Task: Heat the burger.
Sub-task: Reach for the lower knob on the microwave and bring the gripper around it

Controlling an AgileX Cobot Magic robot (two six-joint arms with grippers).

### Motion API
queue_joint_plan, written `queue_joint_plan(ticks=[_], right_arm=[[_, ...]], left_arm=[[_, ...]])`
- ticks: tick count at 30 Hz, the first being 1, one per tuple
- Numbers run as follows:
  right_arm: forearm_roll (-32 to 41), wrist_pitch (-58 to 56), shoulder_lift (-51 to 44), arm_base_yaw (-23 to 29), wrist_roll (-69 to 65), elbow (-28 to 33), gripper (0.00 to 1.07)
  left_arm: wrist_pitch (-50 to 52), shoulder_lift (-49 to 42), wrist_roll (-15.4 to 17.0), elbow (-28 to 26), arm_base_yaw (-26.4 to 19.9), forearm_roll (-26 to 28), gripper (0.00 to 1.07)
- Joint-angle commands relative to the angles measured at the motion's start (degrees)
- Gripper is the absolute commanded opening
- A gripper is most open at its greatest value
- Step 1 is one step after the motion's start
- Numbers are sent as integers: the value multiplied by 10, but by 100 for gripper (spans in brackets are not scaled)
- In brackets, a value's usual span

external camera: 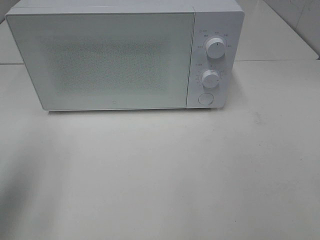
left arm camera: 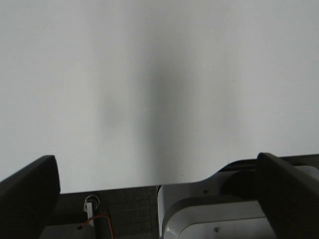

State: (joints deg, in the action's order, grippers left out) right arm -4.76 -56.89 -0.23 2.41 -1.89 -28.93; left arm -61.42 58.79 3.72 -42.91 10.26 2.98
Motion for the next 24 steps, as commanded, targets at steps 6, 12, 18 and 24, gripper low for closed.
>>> queue_joint_plan(ticks=[6,12,18,24], right_arm=[[-1,0,-15,-5,-3,3,76],[-1,0,-15,-5,-3,3,76],[-1,0,-15,-5,-3,3,76],[-1,0,-15,-5,-3,3,76]], left_arm=[[-22,-109,-5,82,-2,2,98],[-15,-191,-5,114,-2,2,98],[1,-277,-7,132,-2,6,98],[1,-333,-6,132,-2,6,98]])
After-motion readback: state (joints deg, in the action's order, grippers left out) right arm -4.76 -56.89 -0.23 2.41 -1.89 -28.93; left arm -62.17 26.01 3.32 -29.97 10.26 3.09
